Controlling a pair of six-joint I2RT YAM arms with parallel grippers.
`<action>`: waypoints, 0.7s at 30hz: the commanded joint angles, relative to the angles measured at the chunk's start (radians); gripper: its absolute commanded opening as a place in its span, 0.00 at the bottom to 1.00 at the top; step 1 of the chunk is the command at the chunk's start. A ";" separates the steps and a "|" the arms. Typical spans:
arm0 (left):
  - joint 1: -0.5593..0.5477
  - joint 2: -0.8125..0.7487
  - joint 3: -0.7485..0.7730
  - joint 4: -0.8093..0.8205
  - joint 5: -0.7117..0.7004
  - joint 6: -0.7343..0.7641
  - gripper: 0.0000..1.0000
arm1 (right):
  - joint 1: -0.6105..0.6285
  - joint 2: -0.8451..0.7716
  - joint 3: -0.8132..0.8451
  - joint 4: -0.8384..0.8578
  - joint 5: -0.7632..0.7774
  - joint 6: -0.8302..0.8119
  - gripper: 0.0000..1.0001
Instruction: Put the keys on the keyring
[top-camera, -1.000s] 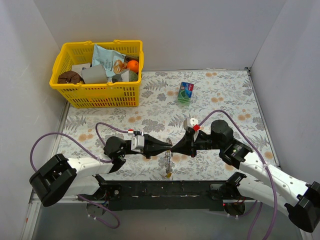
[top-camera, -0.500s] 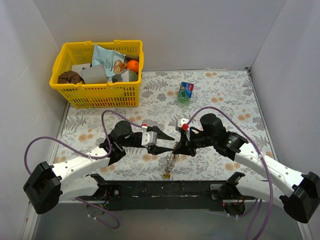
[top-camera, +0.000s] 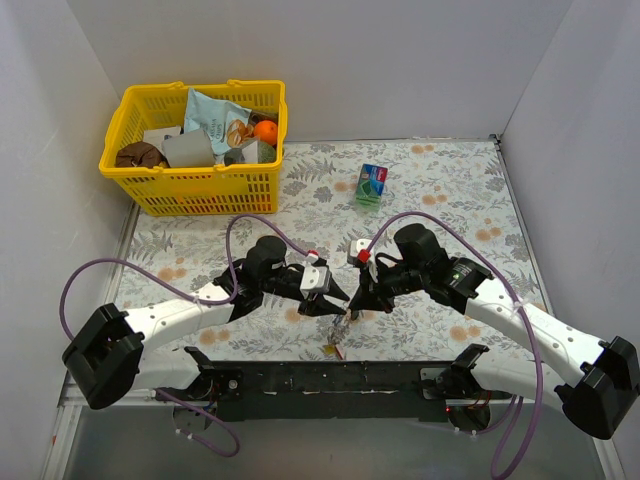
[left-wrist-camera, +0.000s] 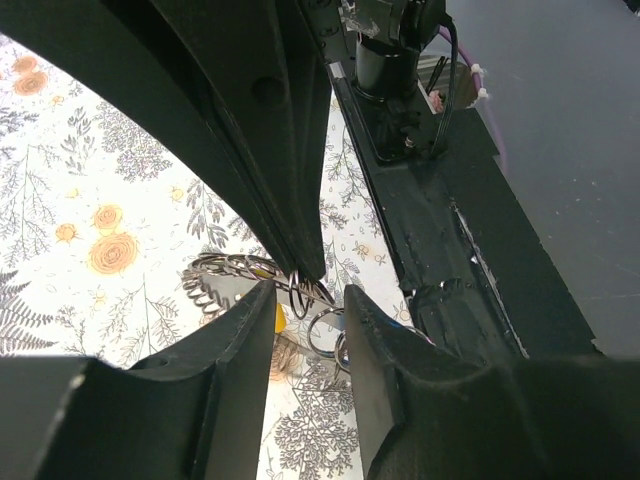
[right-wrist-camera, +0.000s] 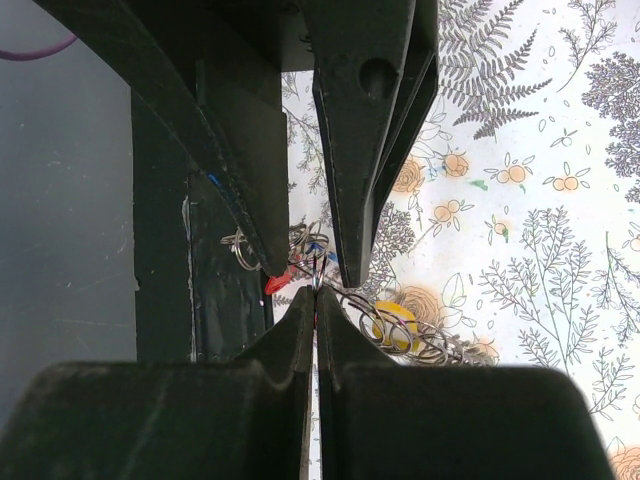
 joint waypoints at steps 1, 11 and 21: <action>0.007 -0.001 0.038 0.003 0.026 0.014 0.31 | 0.001 -0.016 0.050 0.021 -0.021 -0.018 0.01; 0.007 0.024 0.052 0.035 0.040 -0.001 0.22 | 0.001 -0.014 0.047 0.021 -0.030 -0.018 0.01; 0.007 0.030 0.070 0.024 0.040 0.005 0.07 | 0.001 -0.010 0.042 0.028 -0.037 -0.016 0.01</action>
